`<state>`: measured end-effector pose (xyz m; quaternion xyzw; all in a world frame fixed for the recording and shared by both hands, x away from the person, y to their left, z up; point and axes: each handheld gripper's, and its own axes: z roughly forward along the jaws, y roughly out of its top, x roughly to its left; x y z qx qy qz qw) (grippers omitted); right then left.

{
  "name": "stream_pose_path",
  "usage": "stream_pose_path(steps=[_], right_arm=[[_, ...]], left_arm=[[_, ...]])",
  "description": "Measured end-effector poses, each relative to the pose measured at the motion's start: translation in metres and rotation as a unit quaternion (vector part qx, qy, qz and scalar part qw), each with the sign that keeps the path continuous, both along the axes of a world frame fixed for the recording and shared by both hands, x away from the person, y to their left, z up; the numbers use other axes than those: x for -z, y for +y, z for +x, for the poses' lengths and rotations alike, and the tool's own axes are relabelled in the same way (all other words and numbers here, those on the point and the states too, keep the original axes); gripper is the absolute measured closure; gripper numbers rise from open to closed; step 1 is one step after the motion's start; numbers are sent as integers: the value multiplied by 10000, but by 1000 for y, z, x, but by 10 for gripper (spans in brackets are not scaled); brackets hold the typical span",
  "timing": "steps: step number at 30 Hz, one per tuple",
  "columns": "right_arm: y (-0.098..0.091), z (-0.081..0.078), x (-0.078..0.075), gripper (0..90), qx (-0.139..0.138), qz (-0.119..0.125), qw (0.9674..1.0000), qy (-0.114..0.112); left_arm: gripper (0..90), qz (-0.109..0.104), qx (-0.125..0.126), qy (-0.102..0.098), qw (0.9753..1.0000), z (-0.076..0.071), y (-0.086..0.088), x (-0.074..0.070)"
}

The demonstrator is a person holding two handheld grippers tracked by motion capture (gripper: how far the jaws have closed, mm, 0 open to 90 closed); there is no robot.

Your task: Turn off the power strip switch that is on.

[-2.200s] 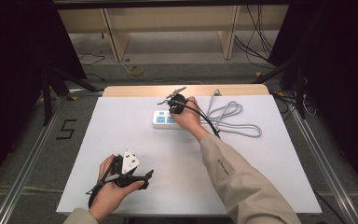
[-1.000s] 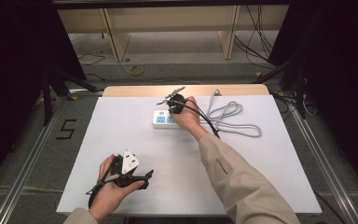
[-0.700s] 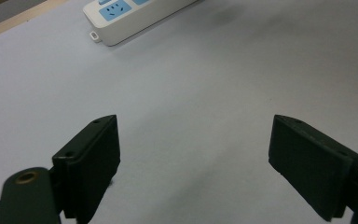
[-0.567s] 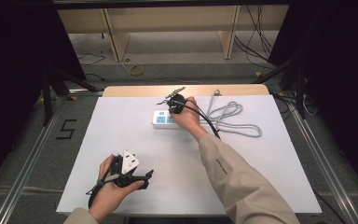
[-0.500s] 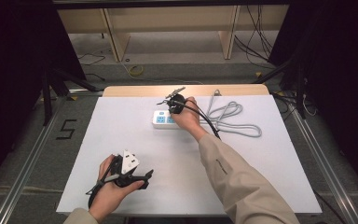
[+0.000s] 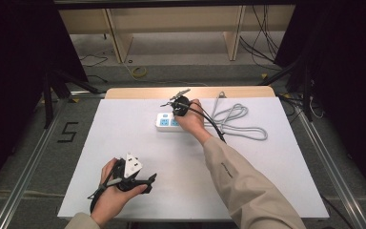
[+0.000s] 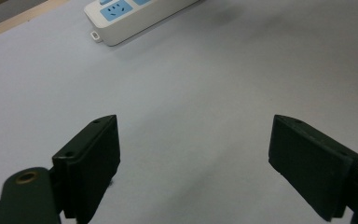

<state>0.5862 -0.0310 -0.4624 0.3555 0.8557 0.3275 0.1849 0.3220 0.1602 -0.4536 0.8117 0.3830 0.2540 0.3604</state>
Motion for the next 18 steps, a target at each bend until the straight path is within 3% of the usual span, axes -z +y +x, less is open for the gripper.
stream_pose_path(steps=[18], right_arm=[[0,0,0,900,-26,-11,10000,-13]], left_arm=[[161,10,0,-9,10000,0,0,0]])
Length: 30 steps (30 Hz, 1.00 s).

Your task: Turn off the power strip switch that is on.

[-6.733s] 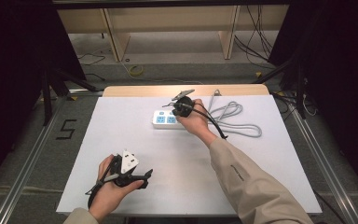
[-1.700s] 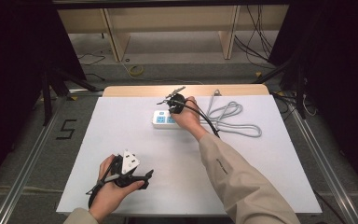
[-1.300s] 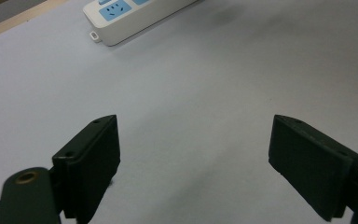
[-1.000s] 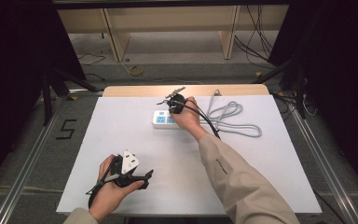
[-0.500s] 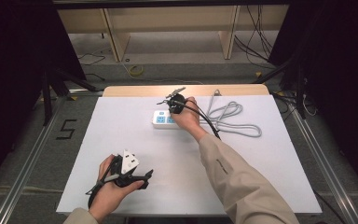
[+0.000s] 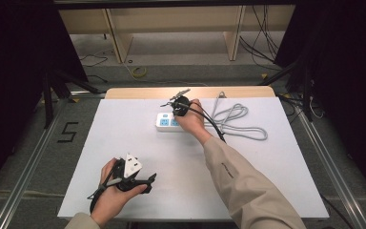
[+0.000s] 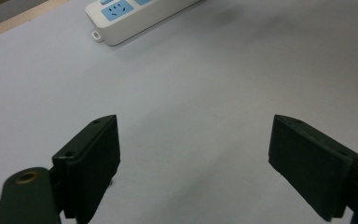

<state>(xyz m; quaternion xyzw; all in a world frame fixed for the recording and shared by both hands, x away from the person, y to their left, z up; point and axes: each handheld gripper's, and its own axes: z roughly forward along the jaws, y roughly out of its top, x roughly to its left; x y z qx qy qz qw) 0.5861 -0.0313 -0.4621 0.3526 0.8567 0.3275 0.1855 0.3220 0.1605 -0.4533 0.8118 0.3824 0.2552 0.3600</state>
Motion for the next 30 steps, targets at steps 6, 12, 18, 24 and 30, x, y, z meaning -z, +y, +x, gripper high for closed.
stream_pose_path(steps=[6,12,18,24,30], right_arm=[[0,0,0,900,15,-1,10000,4],[0,0,-1,900,20,-29,10000,25],[1,0,-1,900,24,-35,10000,-13],[1,-1,-1,900,20,-63,10000,-10],[3,-3,-1,900,48,-120,9999,-36]], left_arm=[[161,-6,-6,2,10000,0,0,0],[161,7,11,-1,10000,0,0,0],[161,1,4,0,10000,0,0,0],[161,-4,4,-8,10000,0,0,0],[161,40,26,3,10000,0,0,0]])
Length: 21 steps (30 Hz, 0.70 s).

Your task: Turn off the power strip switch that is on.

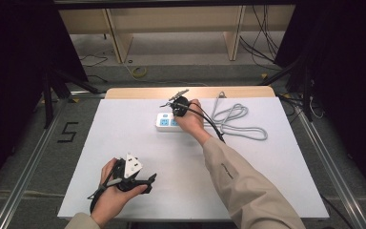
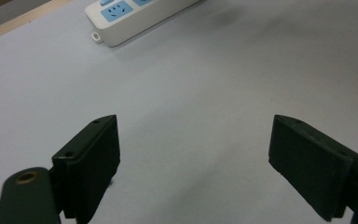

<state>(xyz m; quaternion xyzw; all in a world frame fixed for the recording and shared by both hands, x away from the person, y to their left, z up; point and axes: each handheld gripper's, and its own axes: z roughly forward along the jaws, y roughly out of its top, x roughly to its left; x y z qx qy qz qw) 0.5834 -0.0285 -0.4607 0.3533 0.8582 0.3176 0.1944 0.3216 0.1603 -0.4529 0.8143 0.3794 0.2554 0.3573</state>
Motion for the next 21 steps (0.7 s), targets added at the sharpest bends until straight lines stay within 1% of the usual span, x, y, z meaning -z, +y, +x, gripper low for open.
stream_pose_path(steps=[1,4,5,7,10,13,15,18,21], right_arm=[[0,0,-3,900,-10,47,10000,-27],[-1,0,-3,900,4,4,10000,-1],[-1,0,-3,900,2,20,10000,-40],[-3,-1,-4,900,6,8,10000,-29],[-6,-2,-7,900,11,103,9999,-97],[-10,-3,-14,900,42,183,9997,-150],[-12,-2,-16,900,29,217,9997,-139],[-19,-4,-17,815,33,292,9995,-73],[-22,-6,-18,777,36,337,9994,-37]], left_arm=[[160,2,1,1,10000,0,0,0],[161,-2,-4,0,10000,0,0,0],[161,-2,-3,-1,10000,0,0,0],[161,-5,1,-1,10000,0,0,0],[161,-6,-3,-1,10000,0,0,0],[161,-31,-23,-9,10000,0,0,0],[161,-5,-11,-4,10000,0,0,0],[161,-3,-15,-6,10000,0,0,0],[161,2,-19,-4,10000,0,0,0]])
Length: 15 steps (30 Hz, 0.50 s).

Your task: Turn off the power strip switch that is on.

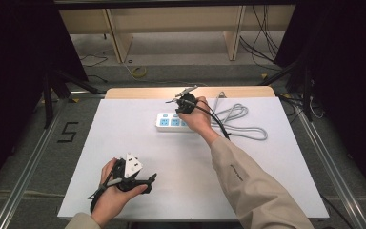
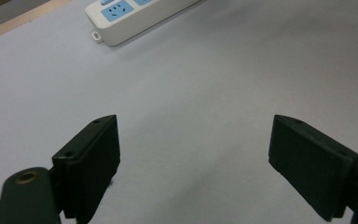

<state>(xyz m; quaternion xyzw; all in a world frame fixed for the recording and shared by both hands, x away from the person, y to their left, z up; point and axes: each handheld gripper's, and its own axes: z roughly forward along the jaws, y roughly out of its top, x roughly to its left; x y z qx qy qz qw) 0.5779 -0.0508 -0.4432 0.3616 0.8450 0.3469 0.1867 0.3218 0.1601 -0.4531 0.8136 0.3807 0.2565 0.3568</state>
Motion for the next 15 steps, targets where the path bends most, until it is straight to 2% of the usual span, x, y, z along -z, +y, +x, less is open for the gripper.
stream_pose_path(steps=[2,5,15], right_arm=[[-6,-2,-1,705,-20,67,10000,15],[-10,-4,-1,673,-48,89,9999,83],[-26,-16,-7,588,-28,150,9998,108]], left_arm=[[161,8,1,2,10000,0,0,0],[161,28,4,15,10000,0,0,0],[161,16,-20,7,10000,0,0,0]])
